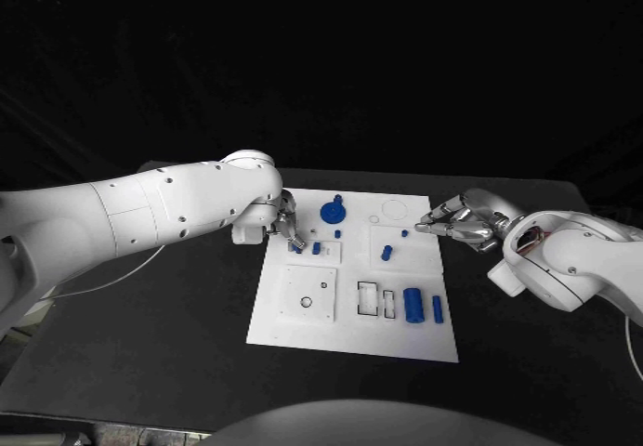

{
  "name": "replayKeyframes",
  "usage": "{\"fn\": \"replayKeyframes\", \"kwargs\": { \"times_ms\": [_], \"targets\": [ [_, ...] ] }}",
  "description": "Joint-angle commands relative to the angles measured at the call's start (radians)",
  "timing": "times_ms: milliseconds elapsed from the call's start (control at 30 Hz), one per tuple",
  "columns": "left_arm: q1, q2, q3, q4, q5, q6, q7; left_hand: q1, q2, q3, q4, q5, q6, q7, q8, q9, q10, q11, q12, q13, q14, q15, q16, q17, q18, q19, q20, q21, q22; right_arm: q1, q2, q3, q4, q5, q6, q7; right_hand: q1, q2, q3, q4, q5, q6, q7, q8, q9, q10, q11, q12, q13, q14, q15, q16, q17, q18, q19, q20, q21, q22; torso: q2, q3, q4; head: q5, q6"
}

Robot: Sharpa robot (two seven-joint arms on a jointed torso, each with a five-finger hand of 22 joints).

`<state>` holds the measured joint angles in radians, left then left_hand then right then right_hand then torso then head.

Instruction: Assemble the parts on the task board

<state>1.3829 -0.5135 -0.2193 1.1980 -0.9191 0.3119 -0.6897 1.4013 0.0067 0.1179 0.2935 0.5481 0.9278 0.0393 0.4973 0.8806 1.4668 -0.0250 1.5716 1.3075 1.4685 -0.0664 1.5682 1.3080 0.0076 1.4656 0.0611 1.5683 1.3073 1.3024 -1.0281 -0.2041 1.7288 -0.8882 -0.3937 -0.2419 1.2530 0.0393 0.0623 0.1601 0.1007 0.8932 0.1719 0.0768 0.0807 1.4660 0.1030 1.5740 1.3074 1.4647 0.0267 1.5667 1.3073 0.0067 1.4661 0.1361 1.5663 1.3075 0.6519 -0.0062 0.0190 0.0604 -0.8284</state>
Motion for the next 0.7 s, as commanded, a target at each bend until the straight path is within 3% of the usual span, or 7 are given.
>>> {"fn": "replayKeyframes", "kwargs": {
  "times_ms": [33,700],
  "targets": [
    [0.0,0.004,0.0,-0.002,-0.005,0.014,0.013,0.009,0.0,0.006,-0.002,0.003,0.011,-0.013,0.002,0.001,0.104,-0.004,-0.001,0.263,0.102,-0.006,0.003,0.263,-0.008,0.105,-0.003,0.002,0.264,-0.001,0.001,0.0,0.001,-0.006,0.004,0.0,0.004,0.008,0.0,0.003,0.003,0.006,-0.004,-0.005,0.0,0.105,-0.001,-0.003,0.263,0.106,0.004,0.004,0.263,-0.007,0.105,0.006,0.004,0.263,0.001,0.0,0.0008,0.0,-0.001],
    [-0.006,0.019,0.0,-0.023,-0.003,0.024,0.02,0.011,0.003,0.014,-0.001,0.003,0.007,-0.01,-0.003,0.001,0.104,-0.002,-0.001,0.263,0.102,-0.006,0.003,0.263,-0.008,0.105,-0.002,0.002,0.264,-0.001,0.0,0.0,0.002,-0.006,0.007,-0.001,0.004,0.008,-0.001,0.004,0.003,0.005,-0.005,-0.005,0.0,0.105,-0.001,-0.003,0.263,0.106,0.004,0.004,0.263,-0.007,0.105,0.006,0.004,0.263,0.0,0.0006,-0.0005,-0.003,-0.002]
  ]
}}
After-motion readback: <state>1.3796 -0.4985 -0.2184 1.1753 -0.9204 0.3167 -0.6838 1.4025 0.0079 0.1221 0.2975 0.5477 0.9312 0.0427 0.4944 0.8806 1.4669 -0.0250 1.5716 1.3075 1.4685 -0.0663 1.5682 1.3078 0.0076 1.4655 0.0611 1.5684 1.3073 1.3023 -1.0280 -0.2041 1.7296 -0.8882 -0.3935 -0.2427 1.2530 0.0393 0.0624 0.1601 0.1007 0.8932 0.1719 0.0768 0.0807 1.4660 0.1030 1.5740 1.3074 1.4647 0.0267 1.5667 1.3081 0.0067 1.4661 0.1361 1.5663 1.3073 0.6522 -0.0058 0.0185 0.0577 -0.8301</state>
